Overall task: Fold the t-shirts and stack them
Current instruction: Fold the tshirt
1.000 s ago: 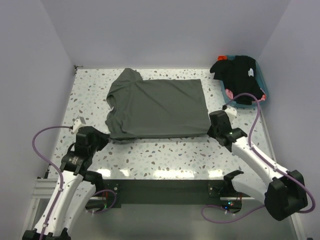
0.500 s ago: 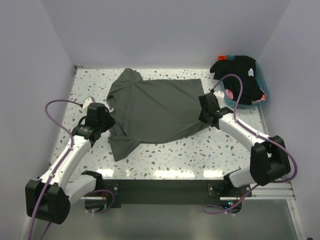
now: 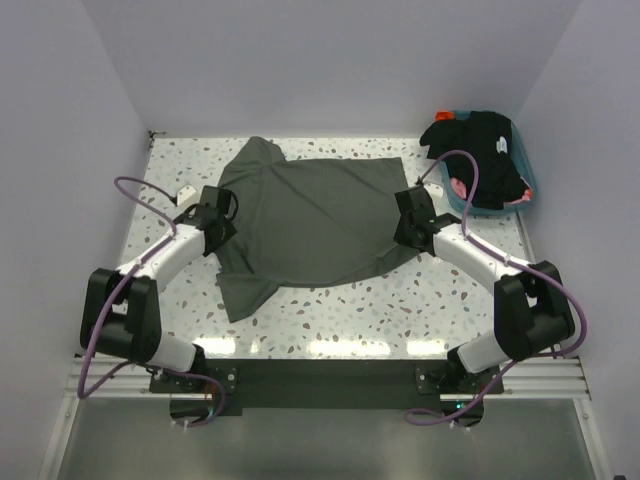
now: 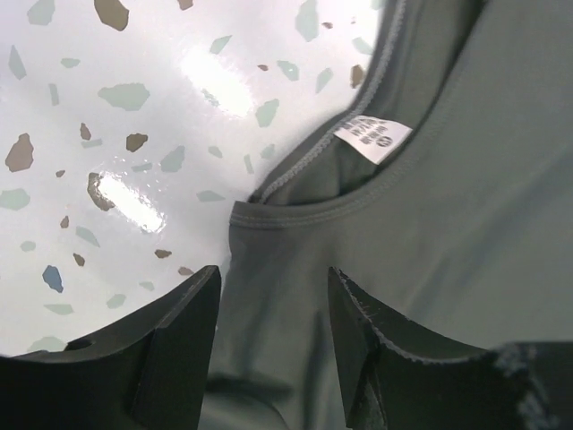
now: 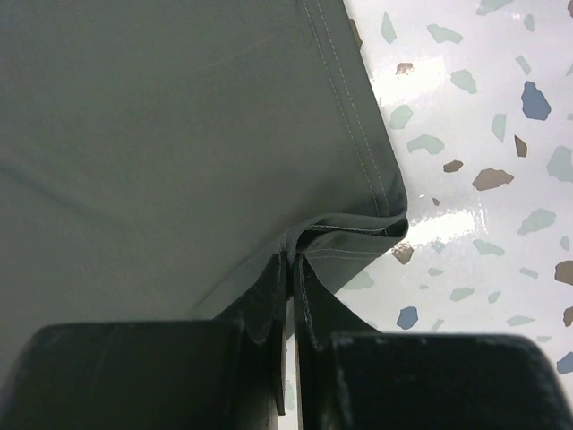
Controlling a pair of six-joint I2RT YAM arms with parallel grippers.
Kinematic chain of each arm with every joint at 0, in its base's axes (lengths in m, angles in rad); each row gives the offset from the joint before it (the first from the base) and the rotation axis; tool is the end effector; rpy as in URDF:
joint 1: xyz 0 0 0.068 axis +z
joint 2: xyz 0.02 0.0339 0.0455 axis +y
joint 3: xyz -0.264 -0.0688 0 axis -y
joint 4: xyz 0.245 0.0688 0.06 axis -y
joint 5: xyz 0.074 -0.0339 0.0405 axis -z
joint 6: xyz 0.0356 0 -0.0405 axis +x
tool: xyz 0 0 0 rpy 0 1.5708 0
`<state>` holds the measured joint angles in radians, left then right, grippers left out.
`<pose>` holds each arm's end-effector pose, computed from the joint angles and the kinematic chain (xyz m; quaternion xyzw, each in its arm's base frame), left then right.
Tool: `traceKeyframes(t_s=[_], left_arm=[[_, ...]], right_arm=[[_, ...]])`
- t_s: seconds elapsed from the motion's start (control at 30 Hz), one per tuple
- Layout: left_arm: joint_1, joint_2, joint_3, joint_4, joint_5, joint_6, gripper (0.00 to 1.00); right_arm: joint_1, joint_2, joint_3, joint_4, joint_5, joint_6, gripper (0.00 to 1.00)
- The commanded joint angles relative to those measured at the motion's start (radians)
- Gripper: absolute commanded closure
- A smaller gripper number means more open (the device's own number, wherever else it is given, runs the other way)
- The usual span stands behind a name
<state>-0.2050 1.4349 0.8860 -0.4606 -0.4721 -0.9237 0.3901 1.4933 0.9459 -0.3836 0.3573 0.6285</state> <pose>0.2782 -0.0413 0.2089 -0.3892 0.8518 0.0458 0.3477 0.2860 0.1041 0.2143 0.1666 0.9209 0.0036 0.3524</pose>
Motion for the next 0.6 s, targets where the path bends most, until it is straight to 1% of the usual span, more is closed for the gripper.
traceKeyframes(t_s=[0.0, 0.03, 0.33, 0.43, 0.47, 0.53, 0.57], left_arm=[[0.015, 0.073, 0.065, -0.003, -0.077, 0.005, 0.44], [0.015, 0.108, 0.073, -0.004, -0.076, 0.008, 0.46], [0.026, 0.245, 0.1, 0.02, -0.056, 0.029, 0.58], [0.041, 0.285, 0.12, 0.017, -0.065, 0.036, 0.67], [0.056, 0.294, 0.126, 0.019, -0.066, 0.04, 0.73], [0.075, 0.317, 0.152, 0.022, -0.068, 0.059, 0.8], [0.091, 0.323, 0.163, 0.025, -0.069, 0.068, 0.86]], right_arm=[[-0.011, -0.005, -0.01, 0.043, -0.017, -0.015, 1.0], [-0.014, -0.007, -0.012, 0.046, -0.02, -0.016, 1.0], [-0.048, -0.013, -0.041, 0.066, -0.058, -0.026, 1.0], [-0.053, -0.01, -0.041, 0.069, -0.063, -0.029, 1.0], [-0.054, -0.01, -0.041, 0.072, -0.064, -0.029, 1.0], [-0.056, -0.008, -0.044, 0.074, -0.069, -0.029, 1.0], [-0.057, -0.008, -0.044, 0.074, -0.069, -0.029, 1.0]])
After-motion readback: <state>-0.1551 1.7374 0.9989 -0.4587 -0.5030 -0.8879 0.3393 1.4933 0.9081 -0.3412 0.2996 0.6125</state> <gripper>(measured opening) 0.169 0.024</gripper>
